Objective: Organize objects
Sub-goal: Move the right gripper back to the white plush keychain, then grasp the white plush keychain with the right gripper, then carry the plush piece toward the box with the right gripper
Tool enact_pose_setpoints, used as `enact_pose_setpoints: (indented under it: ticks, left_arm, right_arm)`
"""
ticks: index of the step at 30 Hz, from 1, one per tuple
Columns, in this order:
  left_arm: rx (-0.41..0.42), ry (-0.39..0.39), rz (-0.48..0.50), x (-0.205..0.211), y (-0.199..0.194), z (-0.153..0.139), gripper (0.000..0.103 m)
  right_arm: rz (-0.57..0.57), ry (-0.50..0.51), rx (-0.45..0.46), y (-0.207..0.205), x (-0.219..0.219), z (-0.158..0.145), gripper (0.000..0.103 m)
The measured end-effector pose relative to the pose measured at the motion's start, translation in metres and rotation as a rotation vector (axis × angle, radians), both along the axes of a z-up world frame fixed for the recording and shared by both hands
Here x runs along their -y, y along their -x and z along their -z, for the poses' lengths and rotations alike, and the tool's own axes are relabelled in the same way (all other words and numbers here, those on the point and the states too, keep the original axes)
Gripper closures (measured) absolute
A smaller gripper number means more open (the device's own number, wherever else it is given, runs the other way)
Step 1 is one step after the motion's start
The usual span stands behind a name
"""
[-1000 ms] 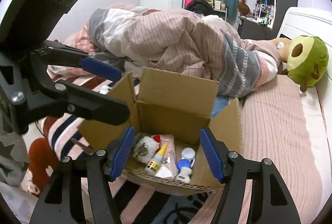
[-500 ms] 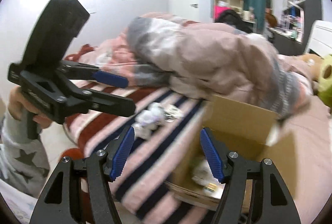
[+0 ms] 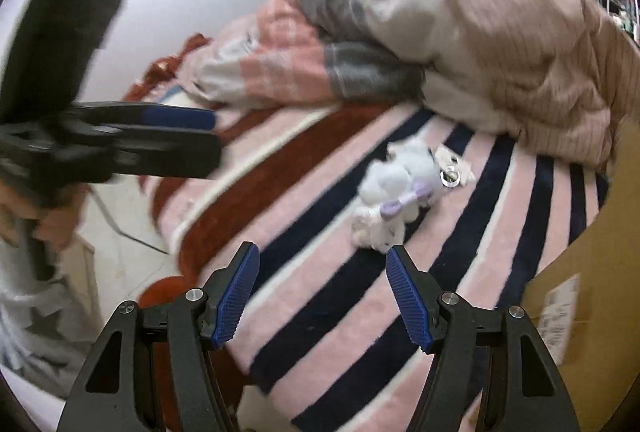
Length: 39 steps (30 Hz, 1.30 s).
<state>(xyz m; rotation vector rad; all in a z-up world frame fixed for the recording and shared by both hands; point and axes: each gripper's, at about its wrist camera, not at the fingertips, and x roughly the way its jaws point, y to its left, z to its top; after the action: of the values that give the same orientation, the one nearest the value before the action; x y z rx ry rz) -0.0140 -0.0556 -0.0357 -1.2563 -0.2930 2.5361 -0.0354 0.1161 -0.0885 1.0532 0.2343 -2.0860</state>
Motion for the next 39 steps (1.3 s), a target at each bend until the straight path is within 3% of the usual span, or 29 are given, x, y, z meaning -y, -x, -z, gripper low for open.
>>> enact_pose_setpoints:
  ticks: [4,11,15,16,19,25,34,37,39]
  left_arm:
    - [0.036,-0.003,-0.013,0.012,0.001,0.020,0.017]
    - [0.081,-0.022,-0.027,0.024,0.007,0.042,0.017]
    - [0.092,-0.033,-0.025,0.026,0.010,0.048,0.017]
    - [0.094,-0.033,-0.025,0.026,0.011,0.049,0.017]
    - [0.098,-0.035,-0.023,0.026,0.012,0.050,0.017]
    - [0.101,-0.046,-0.005,0.021,0.013,0.049,0.017]
    - [0.068,-0.099,0.070,-0.003,0.009,0.035,0.017]
    - [0.046,-0.121,0.115,-0.015,0.006,0.024,0.029]
    - [0.036,-0.134,0.137,-0.021,0.006,0.018,0.043]
  right_arm:
    - [0.049,-0.052,0.012,0.016,0.009,0.034,0.040]
    - [0.128,-0.094,-0.039,0.037,0.019,0.059,0.042]
    - [0.130,-0.112,-0.041,0.043,0.025,0.068,0.056]
    - [0.131,-0.115,-0.044,0.044,0.026,0.070,0.063]
    - [0.127,-0.121,-0.046,0.044,0.029,0.073,0.066]
    - [0.072,-0.102,-0.059,0.030,0.029,0.060,0.067]
    - [-0.058,-0.027,-0.047,0.000,0.030,0.014,0.067]
    - [-0.090,-0.020,-0.076,-0.011,0.029,-0.003,0.067]
    - [-0.111,-0.018,-0.099,-0.018,0.028,-0.016,0.067]
